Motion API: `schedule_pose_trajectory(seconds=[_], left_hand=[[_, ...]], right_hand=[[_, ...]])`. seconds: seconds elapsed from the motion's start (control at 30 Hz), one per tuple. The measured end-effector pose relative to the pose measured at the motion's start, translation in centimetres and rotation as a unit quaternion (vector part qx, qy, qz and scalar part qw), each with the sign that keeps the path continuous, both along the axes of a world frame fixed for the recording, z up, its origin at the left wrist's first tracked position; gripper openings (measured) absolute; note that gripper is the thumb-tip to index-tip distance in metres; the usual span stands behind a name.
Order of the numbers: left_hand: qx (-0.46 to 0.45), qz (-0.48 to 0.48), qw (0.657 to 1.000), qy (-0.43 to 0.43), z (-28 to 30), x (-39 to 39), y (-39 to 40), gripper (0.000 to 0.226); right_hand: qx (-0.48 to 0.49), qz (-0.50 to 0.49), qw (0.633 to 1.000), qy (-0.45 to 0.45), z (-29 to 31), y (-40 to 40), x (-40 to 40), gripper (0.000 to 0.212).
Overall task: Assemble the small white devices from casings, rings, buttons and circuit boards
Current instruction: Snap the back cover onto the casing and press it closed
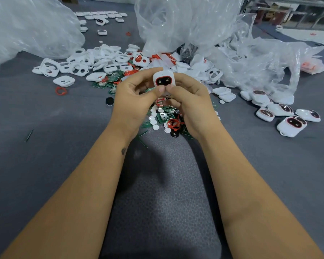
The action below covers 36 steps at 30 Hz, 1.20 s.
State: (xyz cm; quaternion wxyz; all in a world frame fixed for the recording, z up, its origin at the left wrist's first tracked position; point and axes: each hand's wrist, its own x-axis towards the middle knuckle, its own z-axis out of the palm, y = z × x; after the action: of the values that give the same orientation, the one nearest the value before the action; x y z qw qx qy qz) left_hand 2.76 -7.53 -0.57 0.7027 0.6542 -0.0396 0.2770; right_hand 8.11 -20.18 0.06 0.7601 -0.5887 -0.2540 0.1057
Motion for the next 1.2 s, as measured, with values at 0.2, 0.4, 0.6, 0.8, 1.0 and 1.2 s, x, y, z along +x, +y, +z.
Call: schedule_pose_trajectory(seconds=[0.2,0.4,0.6,0.8,1.0,1.2], left_hand=[[-0.056,-0.007,0.998,0.034,0.26,0.12,0.15,0.034],[-0.128,-0.016,0.986,0.109,0.39,0.12,0.09,0.021],[-0.111,-0.045,0.990,0.079,0.45,-0.06,0.29,0.032],[-0.145,-0.005,0.988,0.060,0.55,-0.01,0.32,0.033],[-0.126,0.030,0.990,0.049,0.28,0.11,0.12,0.029],[-0.205,0.034,0.977,0.055,0.17,0.28,-0.05,0.010]], right_hand=[[-0.003,-0.024,1.000,-0.020,-0.17,-0.06,0.01,0.023],[-0.087,-0.117,0.976,-0.160,-0.25,-0.04,-0.24,0.036],[-0.098,-0.141,0.973,-0.155,0.01,-0.08,-0.33,0.022],[-0.053,-0.113,0.987,-0.104,-0.03,-0.31,0.10,0.015],[-0.002,-0.102,0.993,-0.053,-0.23,-0.14,0.12,0.013],[0.001,-0.065,0.997,-0.028,0.02,0.14,-0.08,0.021]])
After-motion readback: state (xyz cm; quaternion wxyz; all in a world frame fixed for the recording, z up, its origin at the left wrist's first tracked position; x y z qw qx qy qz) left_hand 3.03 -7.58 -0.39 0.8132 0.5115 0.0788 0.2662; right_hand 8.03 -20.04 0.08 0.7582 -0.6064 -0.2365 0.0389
